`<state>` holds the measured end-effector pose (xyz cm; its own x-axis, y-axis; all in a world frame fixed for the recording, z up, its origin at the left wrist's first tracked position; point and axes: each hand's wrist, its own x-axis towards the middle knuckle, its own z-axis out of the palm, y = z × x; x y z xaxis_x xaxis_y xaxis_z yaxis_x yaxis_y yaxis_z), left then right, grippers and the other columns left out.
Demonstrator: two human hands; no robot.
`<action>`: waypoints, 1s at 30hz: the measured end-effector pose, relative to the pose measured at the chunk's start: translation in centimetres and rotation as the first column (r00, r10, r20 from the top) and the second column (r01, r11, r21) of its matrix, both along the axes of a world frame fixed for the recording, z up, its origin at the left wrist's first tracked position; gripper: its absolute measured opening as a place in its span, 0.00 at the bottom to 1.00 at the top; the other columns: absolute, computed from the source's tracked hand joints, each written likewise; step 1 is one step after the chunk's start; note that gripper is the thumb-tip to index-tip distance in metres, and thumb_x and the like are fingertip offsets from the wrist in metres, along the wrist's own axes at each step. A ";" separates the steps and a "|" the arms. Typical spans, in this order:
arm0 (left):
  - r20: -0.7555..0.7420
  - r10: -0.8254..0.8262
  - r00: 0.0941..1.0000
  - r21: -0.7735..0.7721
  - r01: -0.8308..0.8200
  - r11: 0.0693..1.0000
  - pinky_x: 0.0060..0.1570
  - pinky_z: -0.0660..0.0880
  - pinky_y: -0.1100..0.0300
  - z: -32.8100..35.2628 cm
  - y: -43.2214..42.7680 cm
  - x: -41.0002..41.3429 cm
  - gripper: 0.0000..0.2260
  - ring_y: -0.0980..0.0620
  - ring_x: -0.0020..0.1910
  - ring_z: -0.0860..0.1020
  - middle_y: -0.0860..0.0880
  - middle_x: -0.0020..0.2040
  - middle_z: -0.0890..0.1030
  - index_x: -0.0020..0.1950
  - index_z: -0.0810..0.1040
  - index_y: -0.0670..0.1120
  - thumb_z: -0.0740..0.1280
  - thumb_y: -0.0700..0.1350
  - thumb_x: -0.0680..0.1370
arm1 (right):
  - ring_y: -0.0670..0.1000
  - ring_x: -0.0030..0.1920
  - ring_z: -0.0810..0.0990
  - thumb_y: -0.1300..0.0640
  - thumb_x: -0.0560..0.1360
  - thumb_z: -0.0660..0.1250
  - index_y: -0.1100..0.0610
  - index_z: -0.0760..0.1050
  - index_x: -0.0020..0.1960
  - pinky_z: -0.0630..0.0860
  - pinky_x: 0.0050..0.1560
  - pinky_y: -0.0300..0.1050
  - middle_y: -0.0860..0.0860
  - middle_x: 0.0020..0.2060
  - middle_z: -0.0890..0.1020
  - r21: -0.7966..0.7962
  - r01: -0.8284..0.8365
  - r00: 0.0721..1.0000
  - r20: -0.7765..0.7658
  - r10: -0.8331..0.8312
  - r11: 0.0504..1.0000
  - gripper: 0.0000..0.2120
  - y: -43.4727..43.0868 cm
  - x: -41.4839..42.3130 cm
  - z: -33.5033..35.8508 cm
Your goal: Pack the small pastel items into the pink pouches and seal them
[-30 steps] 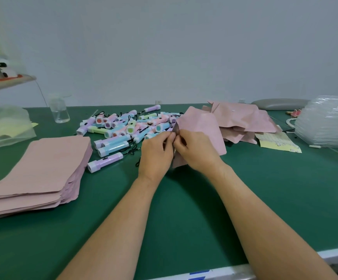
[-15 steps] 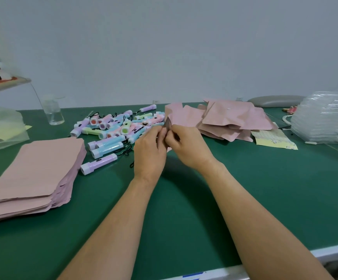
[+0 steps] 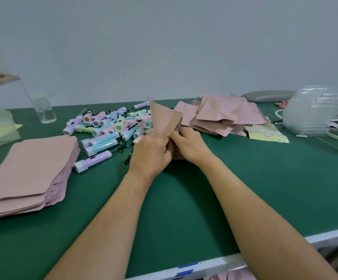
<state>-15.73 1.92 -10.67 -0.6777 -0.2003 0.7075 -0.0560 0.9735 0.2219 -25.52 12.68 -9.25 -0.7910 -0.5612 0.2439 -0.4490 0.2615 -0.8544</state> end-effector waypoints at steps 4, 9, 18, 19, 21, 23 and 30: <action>0.023 0.014 1.000 0.025 -0.015 1.000 0.36 0.76 0.48 -0.1 -0.1 -0.1 0.08 0.41 0.34 0.77 0.41 0.38 0.80 0.46 0.85 0.41 0.68 0.43 0.80 | 0.59 0.42 0.83 0.44 0.80 0.57 0.56 0.75 0.39 0.79 0.44 0.52 0.54 0.38 0.83 0.298 0.067 0.982 -0.189 -0.011 0.952 0.20 -0.4 -0.1 0.0; -0.034 0.140 0.990 0.209 -0.130 0.969 0.30 0.71 0.60 -0.3 -1.7 0.0 0.13 0.51 0.25 0.70 0.49 0.29 0.77 0.38 0.84 0.42 0.66 0.42 0.81 | 0.56 0.32 0.72 0.46 0.80 0.56 0.54 0.66 0.33 0.65 0.33 0.46 0.51 0.32 0.75 0.414 0.216 0.945 -0.316 -0.083 0.884 0.20 0.0 -0.3 0.0; -0.150 0.000 0.989 0.137 0.021 0.990 0.42 0.81 0.50 -0.1 -0.1 -0.3 0.06 0.47 0.37 0.82 0.47 0.41 0.87 0.53 0.89 0.46 0.74 0.41 0.78 | 0.55 0.40 0.82 0.32 0.70 0.58 0.50 0.78 0.39 0.78 0.43 0.48 0.49 0.37 0.83 0.186 0.225 0.972 -0.110 -0.207 0.957 0.22 -0.7 0.4 -0.2; -0.165 -0.009 0.986 0.148 0.034 0.988 0.44 0.82 0.50 -0.1 0.0 -0.3 0.09 0.47 0.39 0.84 0.47 0.43 0.88 0.56 0.89 0.46 0.74 0.40 0.77 | 0.56 0.41 0.82 0.34 0.71 0.59 0.50 0.78 0.41 0.78 0.44 0.49 0.49 0.38 0.83 0.172 0.245 0.968 -0.103 -0.230 0.954 0.21 -0.7 0.2 -0.2; -0.249 0.005 0.969 0.164 0.037 0.986 0.45 0.83 0.51 0.0 0.1 0.0 0.10 0.47 0.40 0.86 0.47 0.45 0.89 0.55 0.89 0.45 0.75 0.39 0.75 | 0.58 0.43 0.80 0.41 0.74 0.62 0.52 0.77 0.45 0.74 0.44 0.49 0.50 0.41 0.81 0.195 0.294 0.954 -0.115 -0.276 0.936 0.15 -0.4 -0.1 -0.6; -0.392 0.103 0.914 0.221 -0.015 0.975 0.42 0.81 0.56 0.2 0.1 0.3 0.09 0.50 0.38 0.85 0.50 0.44 0.88 0.52 0.89 0.46 0.74 0.40 0.74 | 0.57 0.39 0.77 0.49 0.76 0.61 0.53 0.75 0.45 0.70 0.41 0.47 0.50 0.41 0.78 0.239 0.326 0.945 -0.123 -0.304 0.915 0.09 -0.2 -0.3 -0.8; -0.227 0.169 0.959 0.421 -0.060 0.905 0.53 0.78 0.54 0.1 0.2 -0.6 0.24 0.52 0.56 0.81 0.54 0.65 0.76 0.71 0.74 0.50 0.72 0.44 0.76 | 0.56 0.32 0.72 0.45 0.79 0.57 0.51 0.66 0.33 0.65 0.33 0.48 0.50 0.32 0.74 0.206 0.300 0.907 -0.365 -0.211 0.932 0.18 -1.5 1.4 -0.6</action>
<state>-16.36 2.10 -10.59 -0.4427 -0.5717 0.6907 -0.0507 0.7851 0.6173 -24.13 11.17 -9.84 -0.8133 -0.4276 0.3945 -0.5818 0.5913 -0.5584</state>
